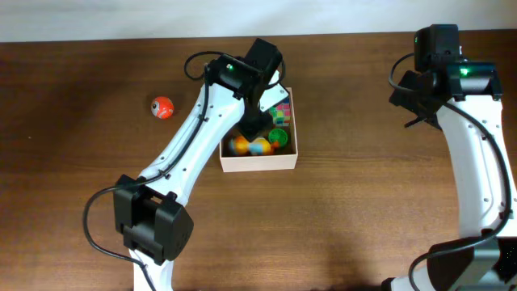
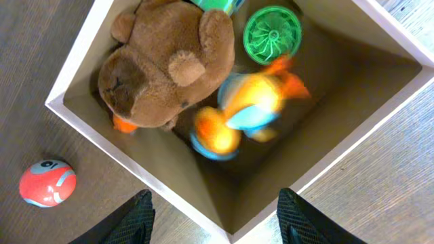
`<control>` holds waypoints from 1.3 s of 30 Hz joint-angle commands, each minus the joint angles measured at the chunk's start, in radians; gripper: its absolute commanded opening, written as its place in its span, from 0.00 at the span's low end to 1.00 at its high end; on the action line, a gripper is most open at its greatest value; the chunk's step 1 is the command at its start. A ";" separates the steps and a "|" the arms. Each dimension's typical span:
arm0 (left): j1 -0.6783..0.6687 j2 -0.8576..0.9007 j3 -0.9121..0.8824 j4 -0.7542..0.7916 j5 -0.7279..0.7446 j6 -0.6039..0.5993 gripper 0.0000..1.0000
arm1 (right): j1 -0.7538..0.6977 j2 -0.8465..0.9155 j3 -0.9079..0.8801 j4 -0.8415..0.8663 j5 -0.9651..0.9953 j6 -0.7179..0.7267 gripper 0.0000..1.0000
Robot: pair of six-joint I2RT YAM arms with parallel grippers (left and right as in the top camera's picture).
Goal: Pack container
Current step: 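Carry the duck right and lower it into the box, release, then raise the left gripper and move it to the red-orange ball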
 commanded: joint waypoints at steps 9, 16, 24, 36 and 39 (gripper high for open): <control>0.044 0.021 0.097 0.108 -0.176 -0.317 0.62 | -0.004 0.007 0.001 0.000 0.002 -0.005 0.99; 0.188 0.021 0.182 0.180 -0.176 -0.526 0.83 | -0.004 0.007 0.001 0.000 0.002 -0.005 0.99; 0.341 0.028 0.182 0.293 -0.175 -0.574 0.84 | -0.004 0.007 0.001 0.000 0.002 -0.005 0.99; 0.515 0.168 0.182 0.217 0.010 -0.607 0.83 | -0.004 0.007 0.001 0.000 0.002 -0.005 0.99; 0.520 0.207 0.182 0.199 0.019 -0.607 0.83 | -0.004 0.007 0.001 0.000 0.002 -0.005 0.99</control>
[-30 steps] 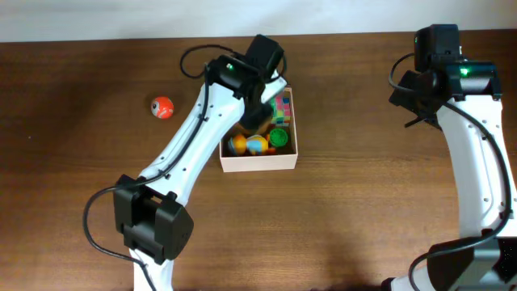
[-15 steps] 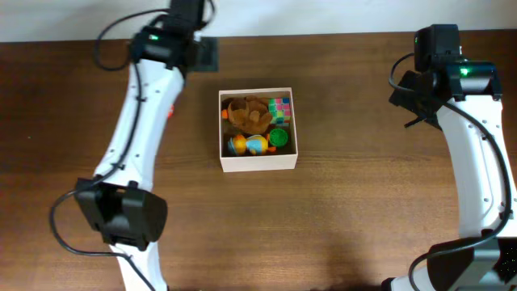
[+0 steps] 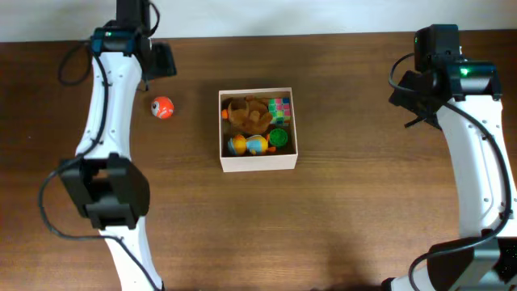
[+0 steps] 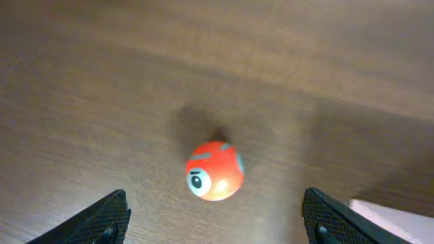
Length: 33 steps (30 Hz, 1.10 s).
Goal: Pack container
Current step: 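Raise the left gripper and move it to the red-orange ball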
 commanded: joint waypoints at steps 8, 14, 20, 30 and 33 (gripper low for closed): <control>-0.003 0.124 0.012 -0.053 0.061 0.000 0.83 | -0.004 0.007 0.001 0.000 0.002 -0.005 0.99; -0.001 0.161 0.011 -0.056 0.061 0.014 0.83 | -0.004 0.007 0.001 0.000 0.002 -0.005 0.99; 0.006 0.208 0.011 -0.039 0.061 0.037 0.83 | -0.004 0.007 0.001 0.000 0.002 -0.005 0.99; 0.021 0.247 0.011 0.036 0.023 0.044 0.83 | -0.004 0.007 0.001 0.000 0.002 -0.005 0.99; 0.034 0.253 0.011 0.054 0.026 0.044 0.83 | -0.004 0.007 0.001 0.000 0.002 -0.005 0.99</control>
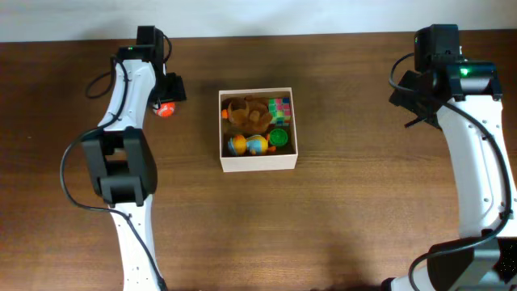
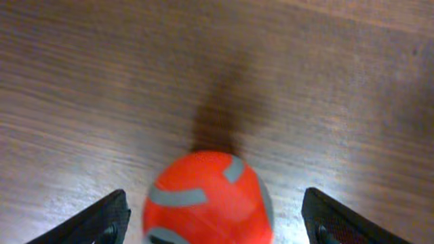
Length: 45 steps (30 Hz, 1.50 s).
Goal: Pack container
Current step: 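Raise the left gripper and move it to the red-orange ball, then lower the left gripper and grasp the red-orange ball, then carry the red ball right and lower it into the box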
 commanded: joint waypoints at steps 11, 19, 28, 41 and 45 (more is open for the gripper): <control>0.031 0.024 0.011 0.011 -0.013 0.016 0.79 | -0.004 0.007 0.001 0.000 0.002 -0.005 0.99; 0.031 0.026 0.011 -0.048 -0.013 0.016 0.79 | -0.004 0.007 0.001 0.000 0.002 -0.005 0.99; 0.032 0.026 0.011 -0.130 -0.013 0.016 0.70 | -0.004 0.007 0.001 0.000 0.002 -0.006 0.99; 0.031 0.026 0.011 -0.116 -0.013 0.016 0.33 | -0.004 0.007 0.001 0.000 0.002 -0.005 0.99; 0.031 0.026 0.014 -0.122 0.004 0.016 0.32 | -0.004 0.007 0.001 0.000 0.002 -0.006 0.99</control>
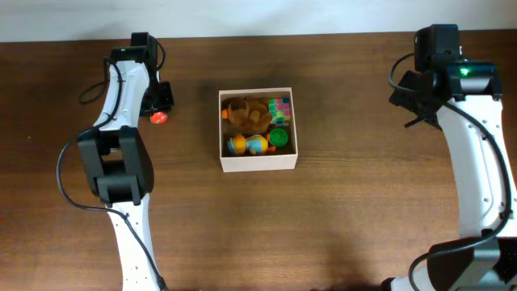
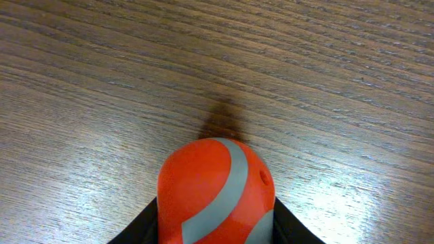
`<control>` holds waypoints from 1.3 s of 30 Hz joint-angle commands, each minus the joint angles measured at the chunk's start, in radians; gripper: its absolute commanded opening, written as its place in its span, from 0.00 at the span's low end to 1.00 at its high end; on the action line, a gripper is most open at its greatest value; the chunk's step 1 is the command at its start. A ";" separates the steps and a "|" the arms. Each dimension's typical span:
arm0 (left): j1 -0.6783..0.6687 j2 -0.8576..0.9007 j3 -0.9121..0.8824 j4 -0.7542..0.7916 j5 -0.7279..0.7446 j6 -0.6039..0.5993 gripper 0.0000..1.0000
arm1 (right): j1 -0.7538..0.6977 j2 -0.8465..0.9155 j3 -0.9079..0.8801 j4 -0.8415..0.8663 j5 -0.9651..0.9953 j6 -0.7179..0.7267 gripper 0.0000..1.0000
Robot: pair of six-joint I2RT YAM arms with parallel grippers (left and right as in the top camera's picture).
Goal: Pack container
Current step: 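Carry the red ball right and lower it into the box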
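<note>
An orange ball with grey stripes fills the bottom of the left wrist view, squeezed between my left gripper's black fingers. Overhead, the ball peeks out under my left gripper at the table's left, well left of the white box. Inside the box lie a brown plush bear, a colourful cube, a green disc and an orange-blue fish toy. My right gripper hangs at the far right, its jaws not discernible.
Brown wooden tabletop all around; its far edge meets a pale wall along the top. The left arm's cable loops beside the gripper.
My left gripper has shut on the orange ball, which lay between its open fingers before. Gripper and ball sit slightly lower and left overhead. The right arm is unchanged.
My left gripper stood open over the box, with the fish toy blurred inside it. Then it was at the far left, open above the ball on the table. Then it was low around the ball, and now it is shut on it.
</note>
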 commanded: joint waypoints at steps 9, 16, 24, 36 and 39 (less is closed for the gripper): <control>0.004 0.013 0.160 -0.126 0.109 0.041 0.32 | -0.004 0.007 0.001 0.000 0.002 -0.005 0.99; 0.003 0.013 0.379 -0.303 0.235 0.117 0.32 | -0.004 0.007 0.001 0.000 0.002 -0.005 0.99; -0.035 0.013 0.525 -0.469 0.510 0.270 0.34 | -0.004 0.007 0.001 0.000 0.002 -0.005 0.99; -0.215 0.011 0.532 -0.488 0.561 0.321 0.33 | -0.004 0.007 0.001 0.000 0.002 -0.006 0.99; -0.261 0.007 0.532 -0.488 0.557 0.321 0.33 | -0.004 0.007 0.001 0.000 0.002 -0.006 0.99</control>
